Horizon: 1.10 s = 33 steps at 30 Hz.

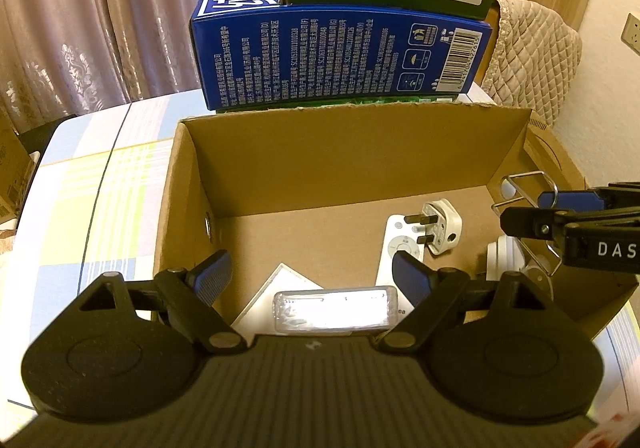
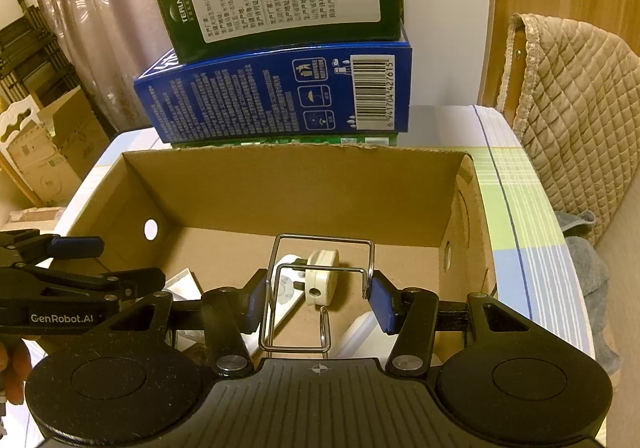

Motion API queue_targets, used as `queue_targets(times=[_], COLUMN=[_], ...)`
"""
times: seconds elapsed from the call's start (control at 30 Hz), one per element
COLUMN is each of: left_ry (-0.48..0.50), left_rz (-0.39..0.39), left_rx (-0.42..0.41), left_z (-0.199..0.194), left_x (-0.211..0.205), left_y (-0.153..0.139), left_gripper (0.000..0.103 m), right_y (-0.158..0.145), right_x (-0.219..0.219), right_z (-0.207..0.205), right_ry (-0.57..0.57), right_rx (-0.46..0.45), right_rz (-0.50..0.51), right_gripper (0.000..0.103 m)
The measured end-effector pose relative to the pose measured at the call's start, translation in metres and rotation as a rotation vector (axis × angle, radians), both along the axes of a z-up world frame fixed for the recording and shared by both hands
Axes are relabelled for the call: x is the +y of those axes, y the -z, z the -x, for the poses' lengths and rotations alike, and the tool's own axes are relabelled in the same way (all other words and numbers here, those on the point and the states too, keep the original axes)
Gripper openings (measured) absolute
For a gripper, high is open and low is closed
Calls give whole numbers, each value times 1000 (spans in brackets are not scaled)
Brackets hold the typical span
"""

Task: Organize rigid objects
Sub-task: 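Lower the wire rack into the box and open the right gripper, then withdraw both grippers from the box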

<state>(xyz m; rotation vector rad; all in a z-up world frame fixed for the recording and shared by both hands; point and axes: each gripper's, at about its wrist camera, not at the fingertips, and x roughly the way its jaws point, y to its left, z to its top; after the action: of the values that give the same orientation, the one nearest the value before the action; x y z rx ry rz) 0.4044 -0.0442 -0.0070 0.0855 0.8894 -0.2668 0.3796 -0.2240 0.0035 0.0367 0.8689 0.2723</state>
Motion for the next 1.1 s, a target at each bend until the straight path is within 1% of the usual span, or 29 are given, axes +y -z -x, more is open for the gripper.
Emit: queue_targets(times=[0.27, 0.37, 0.4, 0.47, 0.5, 0.57, 0.63, 0.93, 1.1], left_ry=[-1, 0, 0, -1, -2, -4, -1, -6, -4], left_rz=[-4, -8, -9, -12, -14, -32, -52, -63, -68], left_rx=[-5, -9, -10, -13, -15, -27, -42, -54, -87], left_z=[0, 0, 0, 1, 1, 3, 4, 12, 23], left_x=[1, 1, 1, 0, 0, 0, -1, 1, 1], left_y=[-3, -5, -5, -5, -6, -6, -7, -14, -25], left_gripper=[84, 84, 84, 84, 84, 85, 89, 93, 96], right_y=[-1, -2, -3, -5, -7, -10, -11, -19, -29], right_x=[1, 0, -1, -4, -5, -7, -6, -7, -10], right_z=[-1, -2, -2, -1, -1, 0, 1, 8, 17], right_ry=[2, 5, 13, 34, 41, 35, 31, 31, 35], right_rx=[0, -5, -13, -29, -40, -48, -46, -48, -49], right_rz=[-1, -17, -26, -39, -45, -55, -51, -50, -40], right_gripper=[50, 51, 53, 79, 80, 80, 80, 80, 80])
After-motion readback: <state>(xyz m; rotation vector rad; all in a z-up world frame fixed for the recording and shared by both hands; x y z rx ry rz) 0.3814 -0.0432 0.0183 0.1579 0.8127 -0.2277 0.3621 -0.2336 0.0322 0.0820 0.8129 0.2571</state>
